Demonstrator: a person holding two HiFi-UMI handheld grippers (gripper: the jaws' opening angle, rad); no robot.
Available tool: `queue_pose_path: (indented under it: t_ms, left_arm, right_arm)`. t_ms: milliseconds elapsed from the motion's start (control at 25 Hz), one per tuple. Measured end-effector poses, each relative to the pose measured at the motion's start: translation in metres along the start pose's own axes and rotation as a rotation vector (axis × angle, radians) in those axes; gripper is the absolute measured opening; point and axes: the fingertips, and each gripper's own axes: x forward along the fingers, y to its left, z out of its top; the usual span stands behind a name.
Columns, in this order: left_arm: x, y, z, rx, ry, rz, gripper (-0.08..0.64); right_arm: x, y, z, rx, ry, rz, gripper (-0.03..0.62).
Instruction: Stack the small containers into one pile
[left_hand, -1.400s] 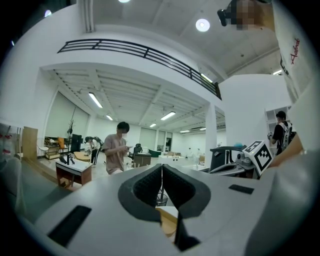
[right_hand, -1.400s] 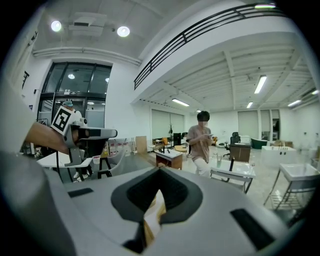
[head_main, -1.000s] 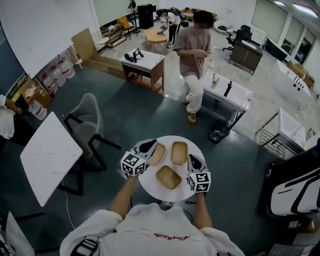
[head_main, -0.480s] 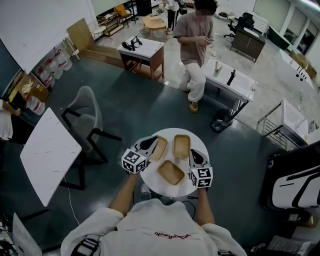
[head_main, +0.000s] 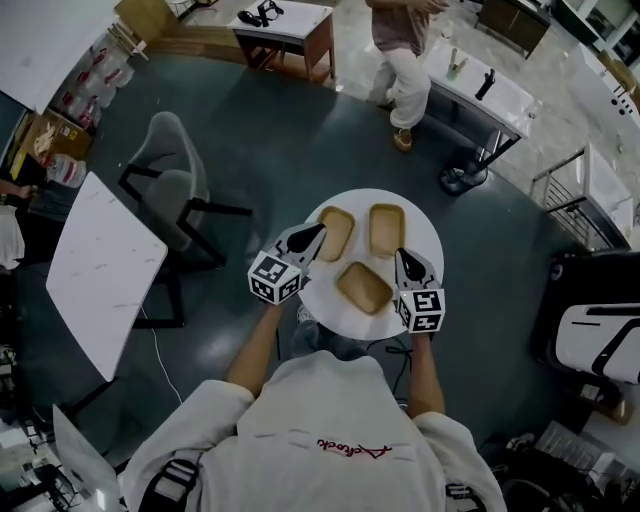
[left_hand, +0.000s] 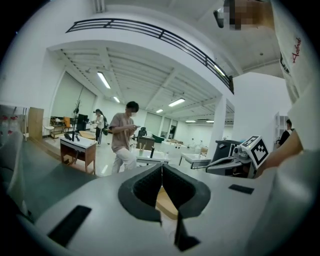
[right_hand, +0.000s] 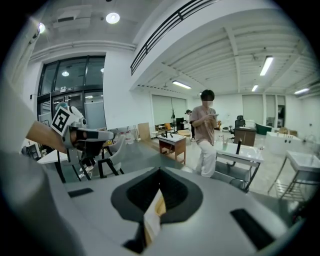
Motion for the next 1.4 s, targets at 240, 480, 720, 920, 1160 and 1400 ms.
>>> queue_pose_path:
  t_ms: [240,480,720,920,1160,1400]
  left_arm:
    - [-0.004,0.011,-0.032,-0.039,0.036,0.007,0.012]
    - [-0.013,0.016,-0.065,-0.085,0.076,0.020,0.012]
    - [-0.020,0.018,-0.093,-0.123,0.102,0.029,0.012]
    - [-0.024,0.020,-0.110,-0.146,0.117,0.035,0.012]
    - [-0.028,0.018,-0.117,-0.155,0.124,0.036,0.012]
    - [-0.032,0.023,-0.118,-0.149,0.127,0.042,0.012]
  right_arm:
    - [0.014,0.005,-0.034,0.003,0.066,0.016,0.020]
    - [0.019,0.019,-0.075,0.009,0.158,0.049,0.020]
    - [0.023,0.030,-0.108,0.013,0.220,0.075,0.020]
    - [0.030,0.038,-0.134,-0.033,0.294,0.110,0.020]
    - [0.033,0.046,-0.175,-0.256,0.500,0.207,0.070]
    - [0.045,0.033,-0.196,-0.432,0.642,0.273,0.110]
